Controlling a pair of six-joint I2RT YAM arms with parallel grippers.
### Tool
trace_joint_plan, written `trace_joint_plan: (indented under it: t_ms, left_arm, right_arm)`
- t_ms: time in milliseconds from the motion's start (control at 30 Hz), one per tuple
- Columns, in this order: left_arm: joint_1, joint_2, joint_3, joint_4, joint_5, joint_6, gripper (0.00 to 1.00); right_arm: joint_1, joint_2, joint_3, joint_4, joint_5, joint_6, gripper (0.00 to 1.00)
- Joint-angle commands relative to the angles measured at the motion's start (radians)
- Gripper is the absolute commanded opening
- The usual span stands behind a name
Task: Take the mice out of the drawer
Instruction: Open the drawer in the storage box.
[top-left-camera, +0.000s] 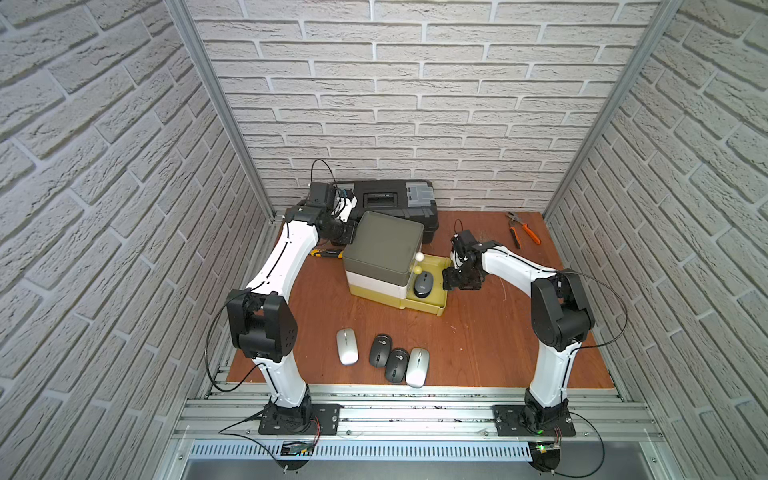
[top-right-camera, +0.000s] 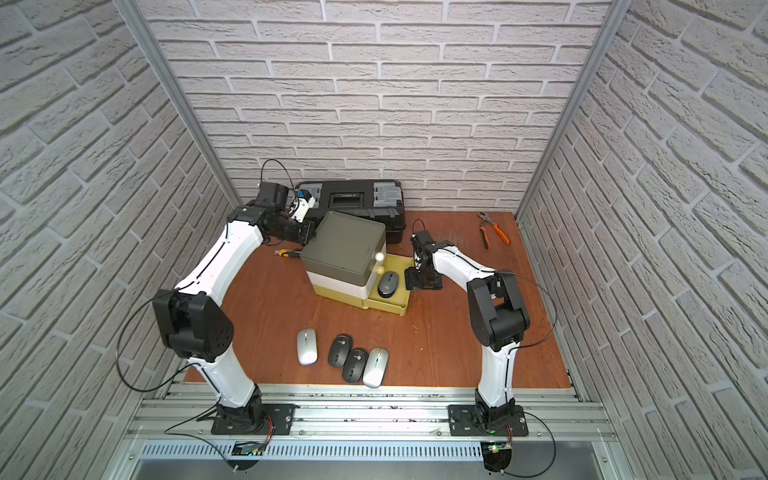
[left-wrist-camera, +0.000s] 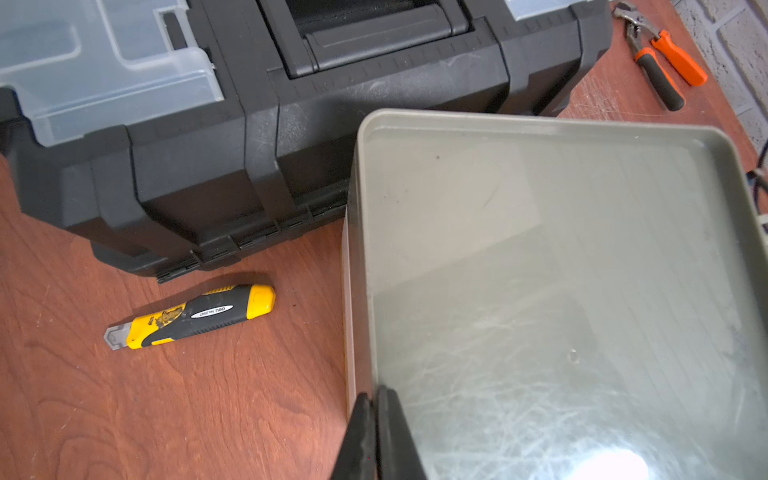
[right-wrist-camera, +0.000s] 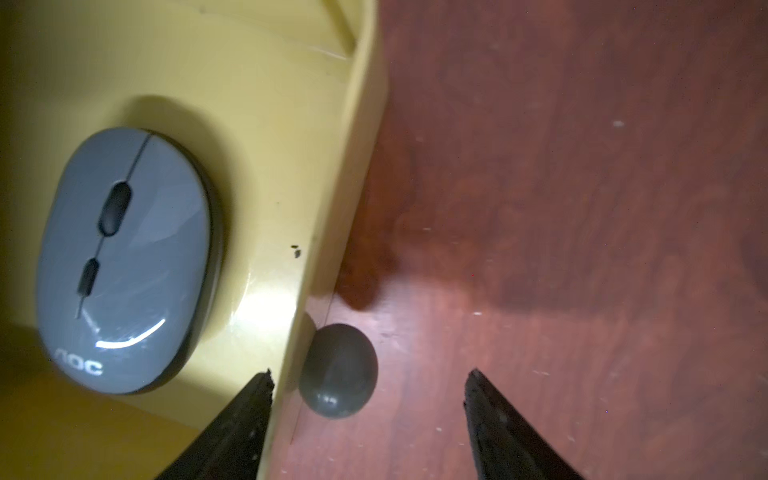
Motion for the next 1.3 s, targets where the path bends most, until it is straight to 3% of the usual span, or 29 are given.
trace_joint_plan:
  t_ms: [0, 267, 467, 533, 667, 733, 800, 900, 1033, 1167, 1267]
  left_arm:
    - [0.001, 0.088, -0.057, -0.197, -0.094, 0.041, 0.0]
    - [-0.002, 0.098, -0.03, -0.207, -0.128, 0.046, 0.0]
    - [-0.021, 0.056, 0.003, -0.176, -0.172, 0.04, 0.03]
    - [-0.023, 0.016, 0.016, -0.146, -0.194, 0.037, 0.16]
    - [-0.027, -0.077, 0.057, -0.096, -0.207, 0.039, 0.62]
    - [-0.038, -0.124, 0.071, -0.077, -0.19, 0.045, 0.73]
    - [-0.064, -0.163, 0.094, -0.084, -0.191, 0.052, 0.75]
    - [-0.161, -0.208, 0.133, -0.125, -0.245, 0.078, 0.78]
    - [-0.368, -0.197, 0.183, -0.192, -0.271, 0.121, 0.82]
    - [-0.509, -0.057, 0.247, -0.203, -0.207, 0.067, 0.82]
    - [-0.59, 0.103, 0.355, -0.242, -0.248, -0.002, 0.82]
  right_arm:
    - [-0.059, -0.05, -0.035, -0.079, 0.116, -0.049, 0.74]
    - [-0.079, -0.091, -0.073, -0.067, 0.096, -0.061, 0.74]
    - [-0.079, -0.15, -0.124, 0.013, -0.024, -0.025, 0.74]
    - [-0.077, -0.16, -0.123, 0.022, -0.048, -0.019, 0.73]
    - [-0.075, -0.18, -0.128, 0.051, -0.079, -0.013, 0.73]
    - [-0.075, -0.187, -0.13, 0.066, -0.098, -0.006, 0.73]
    - [-0.075, -0.202, -0.134, 0.088, -0.106, 0.005, 0.73]
    - [-0.08, -0.247, -0.151, 0.133, -0.117, 0.031, 0.73]
    - [-0.131, -0.301, -0.159, 0.167, -0.133, 0.066, 0.74]
    - [-0.243, -0.319, -0.168, 0.178, -0.14, 0.092, 0.73]
    - [-0.334, -0.341, -0.196, 0.185, -0.14, 0.099, 0.73]
